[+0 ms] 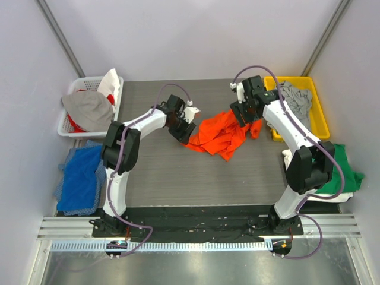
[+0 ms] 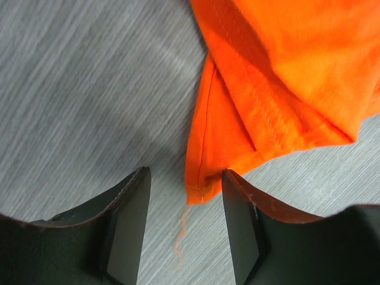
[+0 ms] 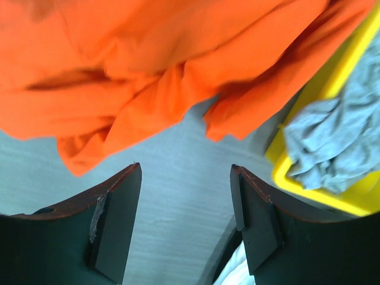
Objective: Fold and stack the t-shirts
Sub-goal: Flatten the tshirt out
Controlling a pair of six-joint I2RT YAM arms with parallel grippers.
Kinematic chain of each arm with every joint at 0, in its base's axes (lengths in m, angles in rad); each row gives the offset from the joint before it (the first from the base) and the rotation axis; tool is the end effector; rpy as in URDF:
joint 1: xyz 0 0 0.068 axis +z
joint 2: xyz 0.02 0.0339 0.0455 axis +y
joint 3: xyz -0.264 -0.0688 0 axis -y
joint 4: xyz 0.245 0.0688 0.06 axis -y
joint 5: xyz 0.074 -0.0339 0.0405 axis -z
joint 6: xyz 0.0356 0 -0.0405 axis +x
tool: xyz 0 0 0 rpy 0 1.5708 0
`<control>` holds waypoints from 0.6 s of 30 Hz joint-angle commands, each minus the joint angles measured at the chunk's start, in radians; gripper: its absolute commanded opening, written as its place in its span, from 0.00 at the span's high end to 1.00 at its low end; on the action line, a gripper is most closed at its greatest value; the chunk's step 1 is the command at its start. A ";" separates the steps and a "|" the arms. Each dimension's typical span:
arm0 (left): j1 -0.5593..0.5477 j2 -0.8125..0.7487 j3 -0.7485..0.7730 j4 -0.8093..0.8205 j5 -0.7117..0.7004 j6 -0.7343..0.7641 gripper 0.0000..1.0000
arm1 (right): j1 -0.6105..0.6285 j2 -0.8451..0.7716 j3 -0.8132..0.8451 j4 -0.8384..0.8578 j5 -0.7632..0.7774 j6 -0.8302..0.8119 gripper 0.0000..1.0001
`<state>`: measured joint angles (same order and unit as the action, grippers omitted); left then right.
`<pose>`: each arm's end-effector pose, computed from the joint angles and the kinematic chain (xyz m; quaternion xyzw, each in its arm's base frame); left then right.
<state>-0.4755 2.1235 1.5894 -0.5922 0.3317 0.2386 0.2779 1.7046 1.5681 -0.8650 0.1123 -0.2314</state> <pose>0.3915 -0.2146 0.1679 0.3703 0.8886 -0.1856 0.1968 0.3522 0.0963 0.3091 -0.2261 0.9313 -0.0473 0.2816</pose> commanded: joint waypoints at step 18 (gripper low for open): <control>-0.026 0.000 -0.025 -0.083 0.055 -0.031 1.00 | 0.006 -0.099 -0.088 0.006 -0.016 -0.013 0.34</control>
<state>-0.4973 2.1441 1.6051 -0.6186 0.3706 0.2127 0.2794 1.6554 1.4891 -0.8753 0.1017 -0.2348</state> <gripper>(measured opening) 0.029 0.660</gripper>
